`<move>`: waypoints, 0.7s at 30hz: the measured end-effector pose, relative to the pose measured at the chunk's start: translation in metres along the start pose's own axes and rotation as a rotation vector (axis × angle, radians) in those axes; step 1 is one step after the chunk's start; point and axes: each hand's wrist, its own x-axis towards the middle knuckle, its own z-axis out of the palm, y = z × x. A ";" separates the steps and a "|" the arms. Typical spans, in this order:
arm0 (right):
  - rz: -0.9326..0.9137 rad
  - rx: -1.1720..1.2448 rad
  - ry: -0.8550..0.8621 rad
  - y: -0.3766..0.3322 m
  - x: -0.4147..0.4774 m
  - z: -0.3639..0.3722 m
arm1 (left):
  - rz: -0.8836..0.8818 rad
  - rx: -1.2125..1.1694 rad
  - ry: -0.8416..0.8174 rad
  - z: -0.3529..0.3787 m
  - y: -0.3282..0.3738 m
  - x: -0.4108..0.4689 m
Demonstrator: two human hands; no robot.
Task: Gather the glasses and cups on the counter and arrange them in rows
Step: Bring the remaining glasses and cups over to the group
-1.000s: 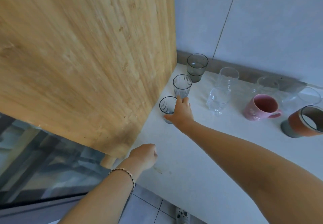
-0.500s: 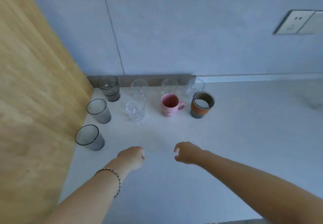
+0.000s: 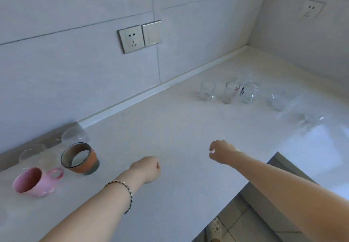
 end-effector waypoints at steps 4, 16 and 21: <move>0.033 0.009 0.006 0.096 0.040 -0.037 | 0.035 -0.030 -0.013 -0.006 0.101 0.058; 0.168 0.140 0.260 0.214 0.197 -0.166 | -0.026 0.007 -0.036 -0.028 0.206 0.167; 0.219 0.289 0.259 0.219 0.255 -0.180 | -0.063 0.033 -0.028 -0.033 0.205 0.190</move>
